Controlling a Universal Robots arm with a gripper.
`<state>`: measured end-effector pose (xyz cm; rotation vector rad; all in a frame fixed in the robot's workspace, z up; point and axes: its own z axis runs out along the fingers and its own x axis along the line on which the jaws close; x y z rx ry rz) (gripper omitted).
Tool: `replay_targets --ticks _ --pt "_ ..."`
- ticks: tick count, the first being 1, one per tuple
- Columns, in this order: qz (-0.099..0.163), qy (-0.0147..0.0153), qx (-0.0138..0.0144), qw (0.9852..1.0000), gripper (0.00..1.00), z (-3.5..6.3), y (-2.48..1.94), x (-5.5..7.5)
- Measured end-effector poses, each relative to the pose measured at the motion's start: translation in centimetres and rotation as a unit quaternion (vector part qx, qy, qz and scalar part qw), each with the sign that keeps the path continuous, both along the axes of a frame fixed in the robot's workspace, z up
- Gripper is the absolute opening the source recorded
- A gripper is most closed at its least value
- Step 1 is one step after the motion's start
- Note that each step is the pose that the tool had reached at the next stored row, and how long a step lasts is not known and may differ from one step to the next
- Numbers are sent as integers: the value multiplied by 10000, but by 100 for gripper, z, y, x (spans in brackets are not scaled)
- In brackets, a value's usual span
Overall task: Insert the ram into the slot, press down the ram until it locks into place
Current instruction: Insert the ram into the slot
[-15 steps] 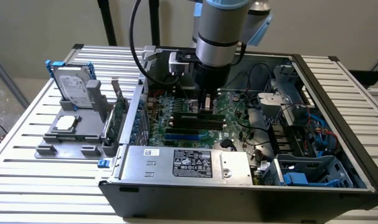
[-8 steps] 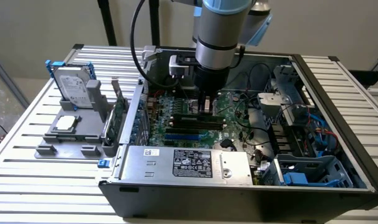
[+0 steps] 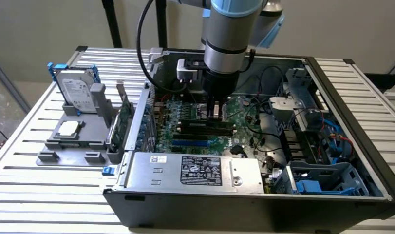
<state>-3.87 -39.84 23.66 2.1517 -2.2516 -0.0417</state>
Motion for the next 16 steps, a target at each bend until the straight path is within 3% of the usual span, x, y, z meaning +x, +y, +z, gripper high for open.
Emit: replay_targets --ticks 16 --pt "39 0 -25 10000 13 -30 5 2"
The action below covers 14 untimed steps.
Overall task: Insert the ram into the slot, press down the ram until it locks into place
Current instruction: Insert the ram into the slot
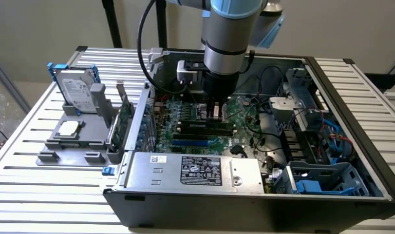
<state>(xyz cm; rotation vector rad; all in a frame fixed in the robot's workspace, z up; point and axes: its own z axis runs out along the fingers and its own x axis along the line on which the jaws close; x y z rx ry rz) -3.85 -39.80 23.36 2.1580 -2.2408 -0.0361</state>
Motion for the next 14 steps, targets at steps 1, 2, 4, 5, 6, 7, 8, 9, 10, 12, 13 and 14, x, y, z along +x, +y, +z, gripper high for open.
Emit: replay_targets --ticks 1,2,4,5,6,7,8,9,10,12,13,14 --pt "1 0 0 10000 13 -1 0 2" --pt "2 0 -1 10000 13 -2 0 3" --pt "3 0 -2 10000 13 -4 0 5" --pt "5 0 -2 10000 13 -5 0 5" --pt "7 0 -3 10000 13 -6 0 5" --pt "10 0 -4 10000 13 -7 0 5" --pt "14 0 -5 10000 13 -9 0 5" --pt "18 0 -5 10000 13 -11 0 6" --pt "23 -1 -5 10000 13 -14 0 6" --pt "50 0 -10 10000 13 -19 0 6" --pt "67 0 -13 10000 13 -22 0 6" --pt "80 0 -17 10000 13 -24 0 5"
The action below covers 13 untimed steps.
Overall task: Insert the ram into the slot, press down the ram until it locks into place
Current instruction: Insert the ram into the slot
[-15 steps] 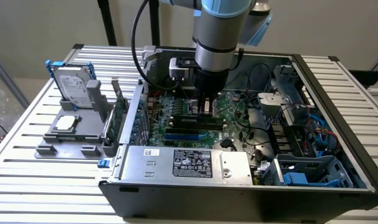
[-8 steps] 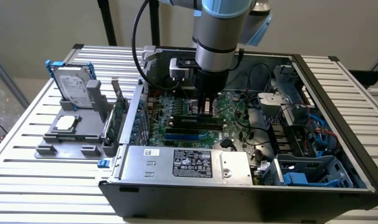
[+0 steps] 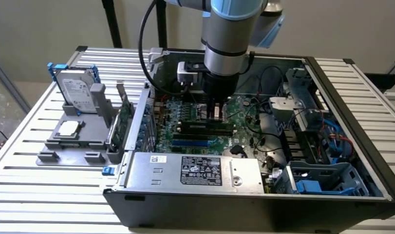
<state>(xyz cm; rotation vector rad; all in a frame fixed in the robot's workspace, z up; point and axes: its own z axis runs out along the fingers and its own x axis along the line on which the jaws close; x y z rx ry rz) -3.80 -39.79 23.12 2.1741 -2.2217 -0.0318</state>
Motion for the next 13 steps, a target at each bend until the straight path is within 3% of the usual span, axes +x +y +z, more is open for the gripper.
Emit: replay_targets --ticks 13 --pt "-22 0 -7 10000 13 -6 0 0"
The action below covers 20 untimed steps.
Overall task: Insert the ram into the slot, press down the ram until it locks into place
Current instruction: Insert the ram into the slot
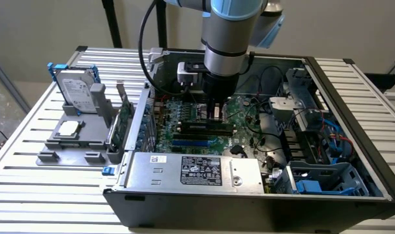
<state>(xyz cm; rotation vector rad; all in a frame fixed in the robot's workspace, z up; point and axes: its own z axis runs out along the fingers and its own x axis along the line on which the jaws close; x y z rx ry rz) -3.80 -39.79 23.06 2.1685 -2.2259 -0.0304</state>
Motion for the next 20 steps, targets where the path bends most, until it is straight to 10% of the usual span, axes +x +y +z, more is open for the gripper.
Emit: replay_targets --ticks 20 --pt "-10 0 -1 10000 13 -36 2 0"
